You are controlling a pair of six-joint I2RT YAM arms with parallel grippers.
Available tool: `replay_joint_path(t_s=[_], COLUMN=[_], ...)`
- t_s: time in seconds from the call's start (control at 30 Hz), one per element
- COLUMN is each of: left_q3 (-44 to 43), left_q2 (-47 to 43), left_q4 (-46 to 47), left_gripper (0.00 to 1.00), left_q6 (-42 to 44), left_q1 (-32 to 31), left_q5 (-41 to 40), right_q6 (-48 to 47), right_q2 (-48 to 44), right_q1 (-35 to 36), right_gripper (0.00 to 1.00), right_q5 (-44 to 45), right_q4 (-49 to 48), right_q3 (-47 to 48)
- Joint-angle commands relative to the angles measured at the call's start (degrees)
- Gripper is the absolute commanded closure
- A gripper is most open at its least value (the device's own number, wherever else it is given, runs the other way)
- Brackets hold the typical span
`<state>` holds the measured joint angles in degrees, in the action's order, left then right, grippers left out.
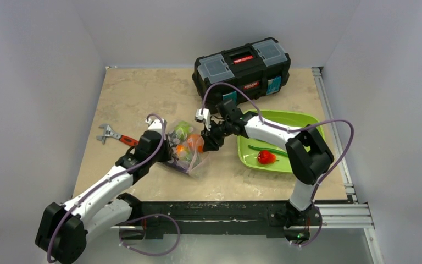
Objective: Open the zip-top bag and remove the fake food
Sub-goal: Pick up the fake fruit from the zipper food storage bag.
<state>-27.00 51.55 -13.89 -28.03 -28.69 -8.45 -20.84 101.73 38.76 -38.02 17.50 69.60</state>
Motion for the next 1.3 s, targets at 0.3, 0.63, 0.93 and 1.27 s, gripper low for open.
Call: replay_joint_path(t_s=[0.3, 0.63, 0.93, 1.27], left_q3=[-3.5, -1.7, 0.3, 0.8], left_q2=[16.9, 19.7, 13.9, 6.6], left_q4=[12.8, 17.5, 13.0, 6.6], left_gripper=[0.9, 0.91, 0.93, 0.94], left_q6=[2.4, 0.1, -0.3, -1.6], left_q1=[1.7, 1.6, 1.6, 1.6], left_q5=[10.4, 15.8, 14.0, 19.3], right_q6=[0.7, 1.9, 5.2, 10.9], right_q2=[5.7, 7.0, 2.8, 7.4], right_q1=[4.1, 5.2, 4.5, 5.7], right_gripper=[0.54, 0.36, 0.27, 0.2], right_q5=[2.8, -0.8, -5.1, -1.7], right_q4=[-1.5, -1.0, -0.5, -1.7], right_q3=[1.6, 2.5, 2.5, 2.5])
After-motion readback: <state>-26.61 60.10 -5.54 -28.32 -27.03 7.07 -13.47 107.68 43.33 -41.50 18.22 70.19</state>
